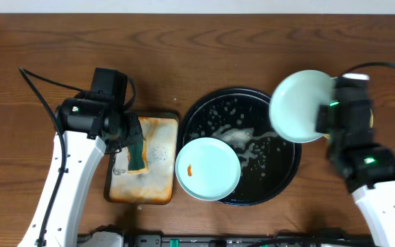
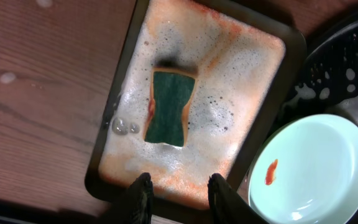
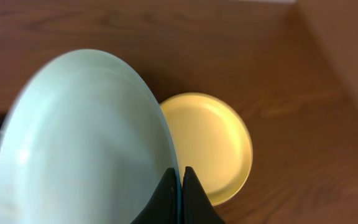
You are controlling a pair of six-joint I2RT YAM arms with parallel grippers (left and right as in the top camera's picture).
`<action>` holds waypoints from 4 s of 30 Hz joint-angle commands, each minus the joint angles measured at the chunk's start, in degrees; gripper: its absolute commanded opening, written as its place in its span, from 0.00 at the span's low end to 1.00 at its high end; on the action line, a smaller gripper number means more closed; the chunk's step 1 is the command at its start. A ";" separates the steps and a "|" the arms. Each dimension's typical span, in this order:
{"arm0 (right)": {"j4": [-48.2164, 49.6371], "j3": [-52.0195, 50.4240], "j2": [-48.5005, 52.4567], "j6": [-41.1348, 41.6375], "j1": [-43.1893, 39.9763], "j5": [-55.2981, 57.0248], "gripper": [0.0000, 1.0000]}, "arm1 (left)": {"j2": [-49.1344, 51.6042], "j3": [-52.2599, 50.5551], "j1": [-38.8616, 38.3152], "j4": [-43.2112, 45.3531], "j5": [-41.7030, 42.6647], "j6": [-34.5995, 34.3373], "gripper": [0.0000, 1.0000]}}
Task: Clean dirty plates on tray and stack at the side
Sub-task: 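Carry the mint-green plate right and stack it on the yellow plate, then move the right gripper to the left mint-green plate and grasp its rim, then lower the left gripper onto the sponge on the metal tray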
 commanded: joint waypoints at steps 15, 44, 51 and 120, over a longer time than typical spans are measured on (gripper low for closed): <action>11.04 0.92 22.67 12.41 -39.01 -26.86 0.01 | -0.44 -0.24 0.35 0.63 -0.11 0.33 0.31; -2.93 0.90 -7.21 6.49 -14.64 -50.64 0.99 | -0.44 -0.24 0.35 0.72 -0.13 0.33 0.31; -15.34 0.04 -4.13 4.13 2.08 -46.21 0.99 | -0.44 -0.24 0.35 0.72 -0.13 0.33 0.32; -1.27 -1.29 25.16 1.11 12.44 -10.67 0.01 | 0.37 -19.74 0.33 17.73 -0.20 0.35 0.39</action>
